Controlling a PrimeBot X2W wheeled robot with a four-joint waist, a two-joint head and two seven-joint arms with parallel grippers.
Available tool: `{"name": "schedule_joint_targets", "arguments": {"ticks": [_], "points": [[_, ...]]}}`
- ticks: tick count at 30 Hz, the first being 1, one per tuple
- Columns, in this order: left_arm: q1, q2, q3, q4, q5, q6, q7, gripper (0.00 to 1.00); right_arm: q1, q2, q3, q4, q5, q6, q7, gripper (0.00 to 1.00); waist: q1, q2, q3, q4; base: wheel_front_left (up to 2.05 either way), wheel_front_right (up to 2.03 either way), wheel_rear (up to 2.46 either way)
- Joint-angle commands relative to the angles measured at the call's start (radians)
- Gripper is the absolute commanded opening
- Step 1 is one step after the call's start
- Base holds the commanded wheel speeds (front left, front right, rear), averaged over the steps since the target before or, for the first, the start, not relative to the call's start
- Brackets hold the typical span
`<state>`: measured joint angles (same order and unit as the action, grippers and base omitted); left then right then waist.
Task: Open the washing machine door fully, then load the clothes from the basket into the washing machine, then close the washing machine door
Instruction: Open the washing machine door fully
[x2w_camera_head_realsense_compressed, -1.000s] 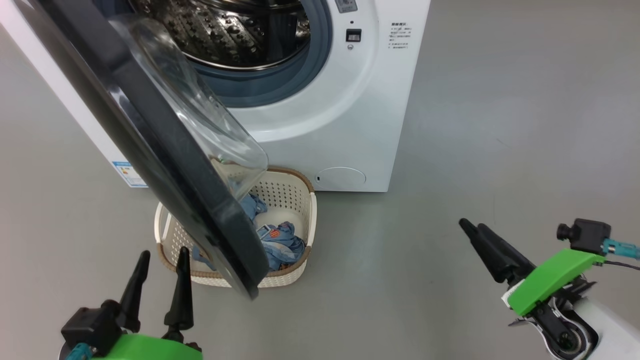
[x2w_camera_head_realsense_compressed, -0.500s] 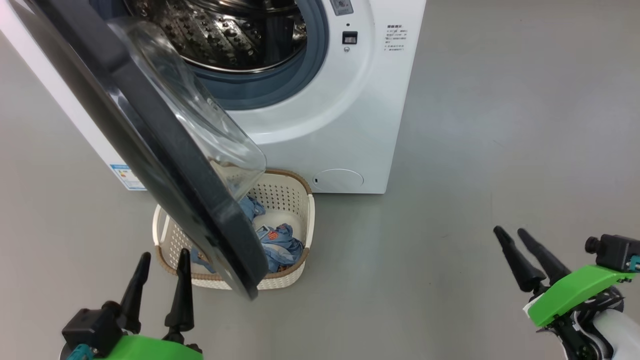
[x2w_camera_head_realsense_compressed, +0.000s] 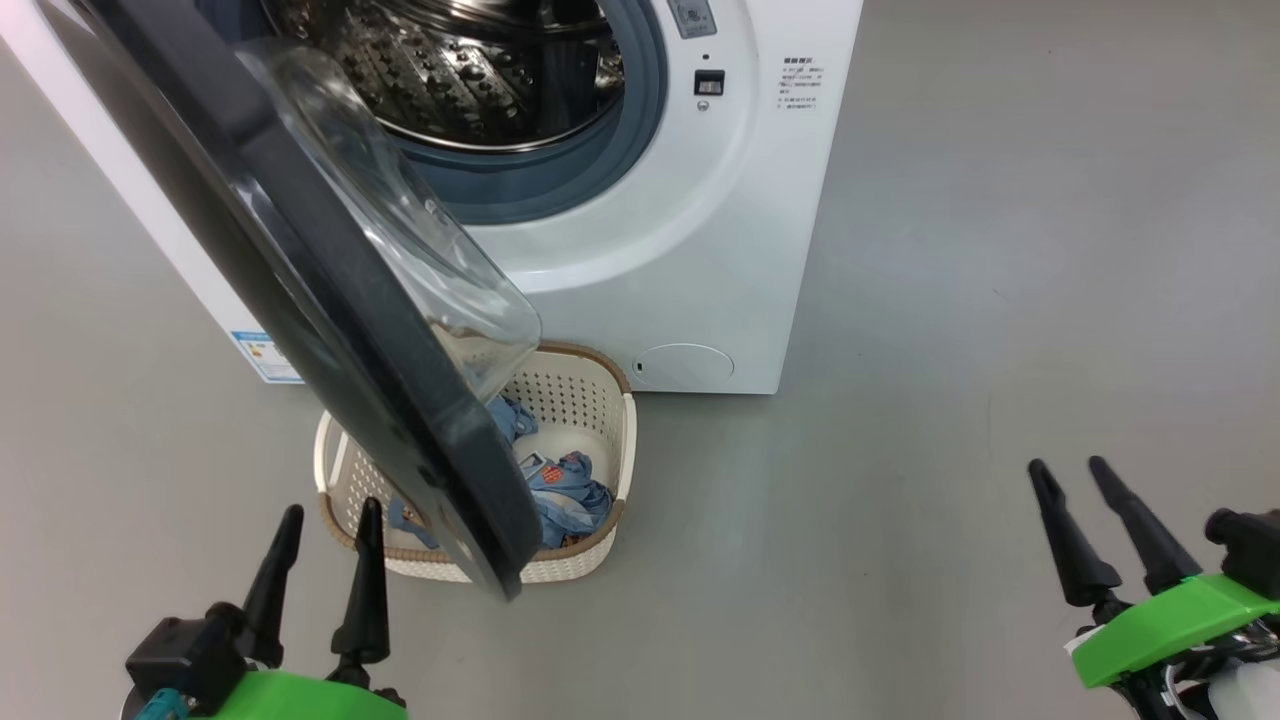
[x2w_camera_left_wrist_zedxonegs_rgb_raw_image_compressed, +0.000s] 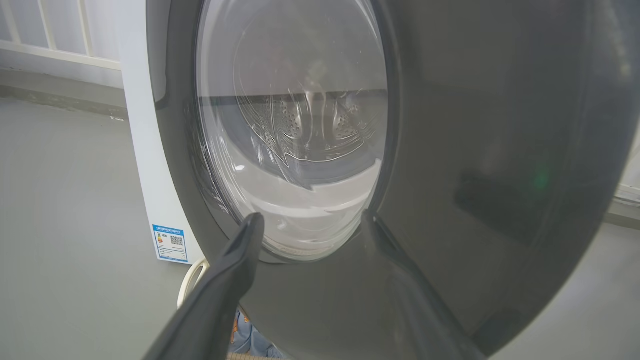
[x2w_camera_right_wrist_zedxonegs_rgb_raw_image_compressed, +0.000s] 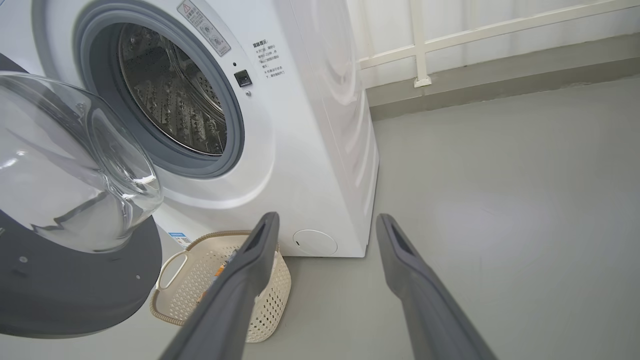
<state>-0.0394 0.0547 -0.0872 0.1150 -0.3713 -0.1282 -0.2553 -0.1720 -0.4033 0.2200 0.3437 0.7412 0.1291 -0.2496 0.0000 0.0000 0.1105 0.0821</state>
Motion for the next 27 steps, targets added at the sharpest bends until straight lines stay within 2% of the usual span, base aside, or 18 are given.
{"name": "schedule_joint_targets", "arguments": {"ticks": [1, 10, 15, 27], "points": [[-0.008, 0.016, 0.032, -0.027, 0.013, -0.003, -0.006, 1.00, 0.027, 0.001, -0.028, -0.045, -0.050, 0.002, -0.012, 1.00, 0.0000, 0.0000, -0.001, 0.001, 0.00, 0.00, 0.00], [-0.010, 0.015, 0.035, -0.030, 0.019, -0.003, -0.006, 1.00, 0.095, 0.095, -0.231, -0.150, -0.271, 0.002, -0.012, 1.00, 0.0000, 0.0000, 0.003, 0.001, 0.00, 0.00, 0.00], [-0.011, 0.015, 0.038, -0.031, 0.022, -0.003, -0.006, 1.00, 0.108, 0.114, -0.264, -0.155, -0.299, 0.002, -0.012, 1.00, 0.0000, 0.0000, 0.006, 0.000, 0.00, 0.00, 0.00], [-0.024, 0.011, 0.039, -0.023, 0.020, -0.003, -0.006, 1.00, 0.129, 0.132, -0.257, -0.118, -0.324, 0.002, -0.012, 1.00, 0.0000, 0.0000, 0.018, 0.004, 0.00, 0.00, 0.00]]}}
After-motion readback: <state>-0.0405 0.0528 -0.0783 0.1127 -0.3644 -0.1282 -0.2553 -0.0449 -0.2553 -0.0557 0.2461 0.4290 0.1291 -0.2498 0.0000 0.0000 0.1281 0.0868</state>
